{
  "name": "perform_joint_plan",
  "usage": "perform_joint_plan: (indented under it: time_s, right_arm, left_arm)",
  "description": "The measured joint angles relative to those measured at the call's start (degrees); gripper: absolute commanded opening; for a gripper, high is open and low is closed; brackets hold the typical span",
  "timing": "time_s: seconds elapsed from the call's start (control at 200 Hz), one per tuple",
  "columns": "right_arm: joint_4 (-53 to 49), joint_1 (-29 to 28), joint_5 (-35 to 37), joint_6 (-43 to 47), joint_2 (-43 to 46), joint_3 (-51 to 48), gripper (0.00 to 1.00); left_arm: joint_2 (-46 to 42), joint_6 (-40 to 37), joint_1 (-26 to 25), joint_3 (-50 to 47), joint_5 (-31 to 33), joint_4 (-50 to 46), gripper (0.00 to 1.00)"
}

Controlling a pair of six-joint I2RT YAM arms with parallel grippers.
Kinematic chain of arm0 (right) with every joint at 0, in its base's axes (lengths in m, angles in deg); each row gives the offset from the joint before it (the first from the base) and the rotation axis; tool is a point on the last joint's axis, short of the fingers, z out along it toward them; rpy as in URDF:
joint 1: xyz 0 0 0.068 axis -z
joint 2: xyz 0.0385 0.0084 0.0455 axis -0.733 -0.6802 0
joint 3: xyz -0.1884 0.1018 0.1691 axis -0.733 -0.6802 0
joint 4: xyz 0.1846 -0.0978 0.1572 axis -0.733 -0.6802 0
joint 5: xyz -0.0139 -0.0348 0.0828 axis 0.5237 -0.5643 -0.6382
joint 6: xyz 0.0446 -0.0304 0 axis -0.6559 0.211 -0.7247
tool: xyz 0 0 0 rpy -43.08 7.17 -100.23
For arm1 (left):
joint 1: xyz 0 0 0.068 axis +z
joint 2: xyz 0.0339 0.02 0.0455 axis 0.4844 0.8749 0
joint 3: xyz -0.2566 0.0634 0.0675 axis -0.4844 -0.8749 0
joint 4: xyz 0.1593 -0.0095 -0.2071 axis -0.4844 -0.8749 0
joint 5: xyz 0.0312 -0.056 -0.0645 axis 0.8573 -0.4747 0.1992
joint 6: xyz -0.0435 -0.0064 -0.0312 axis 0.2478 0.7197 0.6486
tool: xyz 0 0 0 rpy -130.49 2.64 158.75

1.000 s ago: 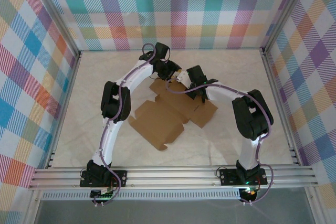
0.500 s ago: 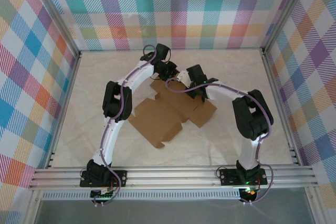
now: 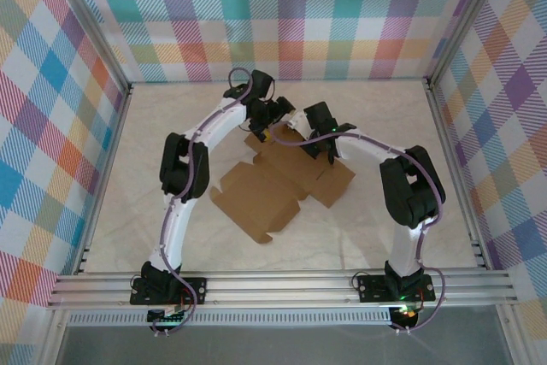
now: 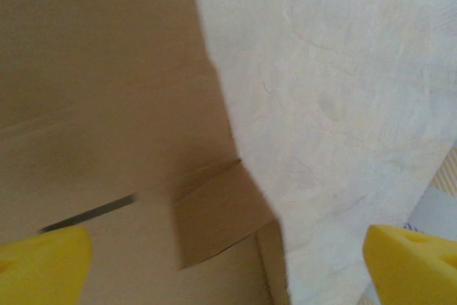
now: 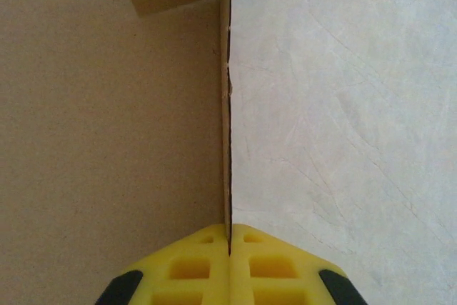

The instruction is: Fold the paper box

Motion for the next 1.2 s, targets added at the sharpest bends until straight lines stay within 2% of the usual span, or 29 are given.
perform_joint_plan:
  time_s: [0.125, 0.26, 0.42, 0.645, 0.95, 1.2]
  right_arm:
    - [-2.4, 1.7, -1.3, -5.1, 0.0, 2.0, 0.00]
    - [-2.6, 3.5, -2.8, -7.8, 1.1, 0.9, 0.00]
    - [-1.5, 4.1, -3.5, -7.5, 3.1, -2.7, 0.00]
    - [3.3, 4.2, -7.0, -3.6, 6.3, -8.2, 0.00]
    - [12.0, 4.2, -7.6, 3.0, 7.5, -11.5, 0.00]
    - [19.9, 1.9, 0.0, 12.8, 10.2, -13.0, 0.00]
  left_arm:
    - [-10.3, -5.0, 0.7, -9.1, 5.3, 2.5, 1.00]
    - [-15.0, -13.2, 2.2, -11.6, 8.6, 6.2, 1.00]
    - [-15.6, -24.5, 4.8, -16.6, 7.0, 12.3, 1.00]
    - [-14.6, -37.5, 8.7, -18.1, 2.4, 13.1, 1.00]
    - [-4.5, -39.5, 16.8, -10.2, -1.0, 9.7, 0.98]
    - [-1.5, -39.8, 17.2, -9.0, -1.0, 8.0, 1.00]
